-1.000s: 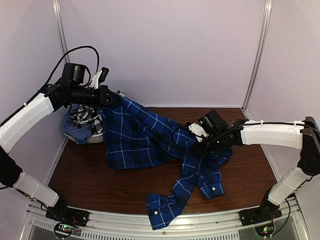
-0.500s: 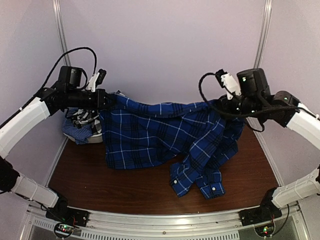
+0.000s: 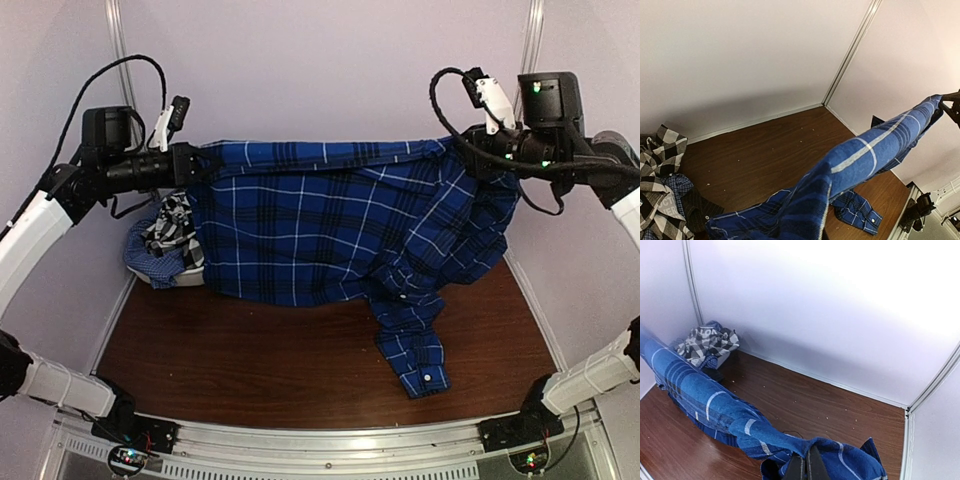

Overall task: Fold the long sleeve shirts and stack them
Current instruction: Pick up the crumpled shirt from the center of the board, then flatten out the crumpled shirt at the center of the board.

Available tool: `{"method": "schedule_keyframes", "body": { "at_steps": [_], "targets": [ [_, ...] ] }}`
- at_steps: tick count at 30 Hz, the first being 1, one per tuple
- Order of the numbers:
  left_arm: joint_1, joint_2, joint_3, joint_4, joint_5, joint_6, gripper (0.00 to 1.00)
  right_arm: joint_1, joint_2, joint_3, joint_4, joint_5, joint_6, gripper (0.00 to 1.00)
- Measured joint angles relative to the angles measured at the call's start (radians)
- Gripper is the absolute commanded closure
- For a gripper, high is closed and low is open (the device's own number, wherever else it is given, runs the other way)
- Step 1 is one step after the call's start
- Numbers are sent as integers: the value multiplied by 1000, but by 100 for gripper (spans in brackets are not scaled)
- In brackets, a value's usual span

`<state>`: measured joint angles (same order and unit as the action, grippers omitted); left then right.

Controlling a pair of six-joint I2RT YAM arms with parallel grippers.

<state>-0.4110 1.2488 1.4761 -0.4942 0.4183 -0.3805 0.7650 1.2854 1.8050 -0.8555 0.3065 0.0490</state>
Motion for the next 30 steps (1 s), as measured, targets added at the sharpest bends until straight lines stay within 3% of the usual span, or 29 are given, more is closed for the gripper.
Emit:
{"method": "schedule_keyframes", "body": {
  "at_steps": [4,8,12,18,24,30],
  "targets": [
    [0,-14,29,-3,32,-8,100,0,18,146,-72,-66,8,100],
    [0,5,154,-15,66,-35,100,0,88,375,-142,-92,14,100],
    [0,3,233,-5,89,-55,100,0,100,441,-162,-124,30,100],
    [-1,-51,228,-9,93,-57,100,0,57,417,-187,-203,56,100],
    [-58,-104,198,-45,79,-60,100,0,-54,237,-151,-276,113,100],
    [-146,-74,110,-64,-7,-71,100,0,-84,70,-140,-237,166,100]
  ]
}}
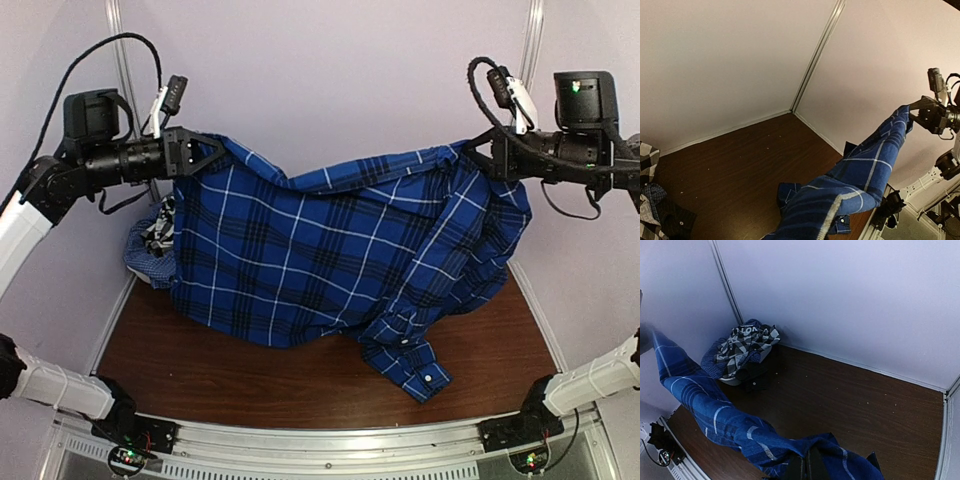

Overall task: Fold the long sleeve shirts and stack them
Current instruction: Flatten out the crumpled shirt at the center of the board.

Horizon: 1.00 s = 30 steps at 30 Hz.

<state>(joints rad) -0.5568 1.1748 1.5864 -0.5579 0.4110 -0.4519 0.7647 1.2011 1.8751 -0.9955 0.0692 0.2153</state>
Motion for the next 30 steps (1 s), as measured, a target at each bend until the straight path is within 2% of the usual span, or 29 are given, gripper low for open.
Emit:
{"method": "schedule_keyframes", "body": {
  "at_steps": [4,8,12,18,23,30],
  "targets": [
    [2,109,-7,-2,-60,-3,100,-37,56,-2,9,72,2,100],
    [37,248,45,-15,-86,-2,100,-179,147,47,23,88,-8,100],
    [105,366,159,-16,-65,-3,100,-281,275,204,29,57,-38,100],
    [135,467,399,10,-4,-10,100,-307,362,431,45,10,-80,100],
    [134,430,429,45,80,-19,100,-314,304,445,69,-76,-85,100],
    [77,168,187,28,150,-19,100,-314,62,259,59,-348,-33,100]
  ]
}}
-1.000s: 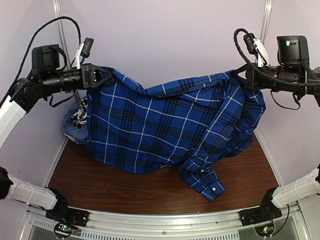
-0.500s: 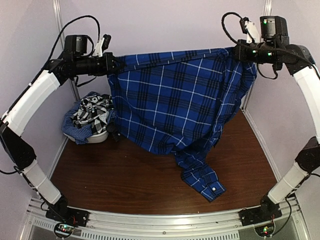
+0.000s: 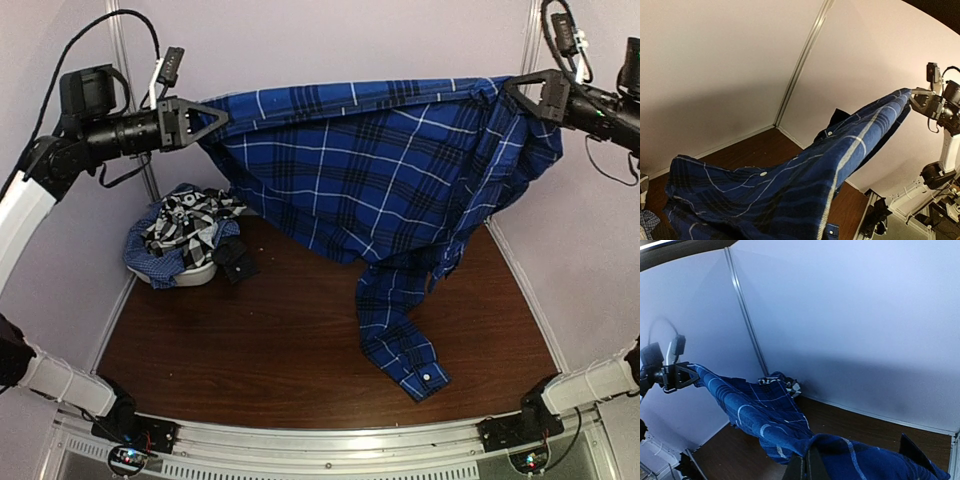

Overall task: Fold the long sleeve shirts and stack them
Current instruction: Flatten out the crumpled shirt at the center of the board.

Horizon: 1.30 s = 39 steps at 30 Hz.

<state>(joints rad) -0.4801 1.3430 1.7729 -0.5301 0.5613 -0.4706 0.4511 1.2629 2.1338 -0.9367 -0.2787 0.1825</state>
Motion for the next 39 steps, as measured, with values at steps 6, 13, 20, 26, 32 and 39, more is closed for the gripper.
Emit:
{"method": "schedule_keyframes", "body": {
  "at_steps": [6,13,20,26,32,39],
  "targets": [
    [-100,-309,-147,10,46,-27,100,3,-220,-60,11,-252,113,100],
    [-121,-518,-266,27,92,-62,100,10,-361,-231,26,-444,211,100],
    [-108,-392,-308,43,-28,-71,100,6,-343,-311,58,-278,237,100],
    [-95,-100,-362,109,-217,-47,100,-1,-291,-584,167,35,204,100],
    [-33,333,-369,217,-343,-23,100,-55,116,-743,357,229,128,100],
    [3,722,-335,248,-413,-18,100,-103,678,-605,487,250,32,100]
  ]
}}
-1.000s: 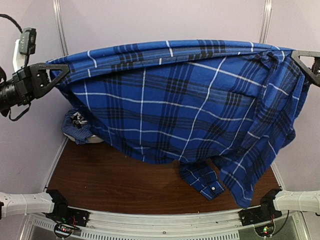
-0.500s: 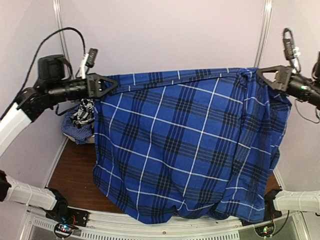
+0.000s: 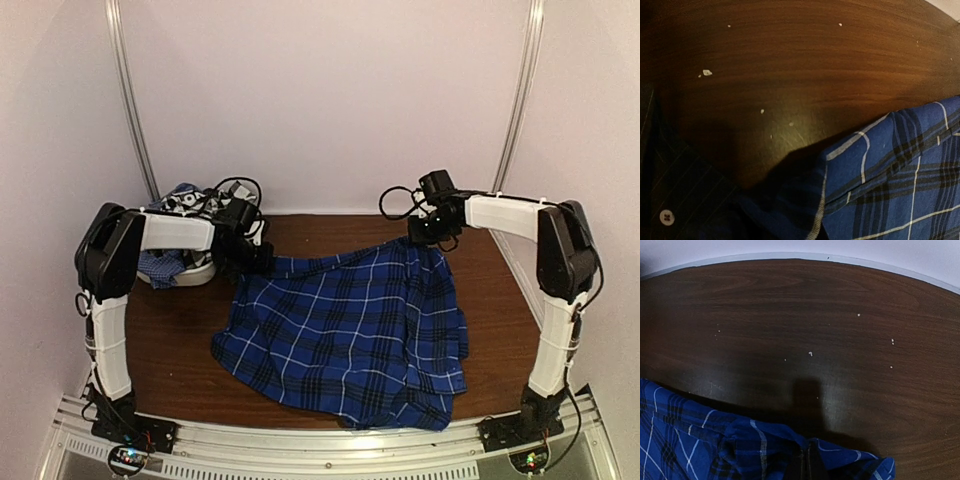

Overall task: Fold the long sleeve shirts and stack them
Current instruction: Flatten out the crumpled shirt at the center of the board, then pick up the crumpled shirt from the center of the board.

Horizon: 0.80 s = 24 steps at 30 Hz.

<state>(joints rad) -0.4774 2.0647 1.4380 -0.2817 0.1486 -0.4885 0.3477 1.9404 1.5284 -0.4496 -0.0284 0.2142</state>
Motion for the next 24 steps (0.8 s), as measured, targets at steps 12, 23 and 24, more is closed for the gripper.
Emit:
{"method": "schedule_keyframes", "body": {
  "at_steps": [12,23,24],
  "targets": [
    [14,90,163,87,-58,-11,100,-9,181,251,20,96,-55,100],
    [58,75,122,192,-58,-57,100,-46,247,319,17,155,-27,100],
    [59,75,122,193,-53,-59,100,-47,245,310,18,153,-27,100]
  ]
}}
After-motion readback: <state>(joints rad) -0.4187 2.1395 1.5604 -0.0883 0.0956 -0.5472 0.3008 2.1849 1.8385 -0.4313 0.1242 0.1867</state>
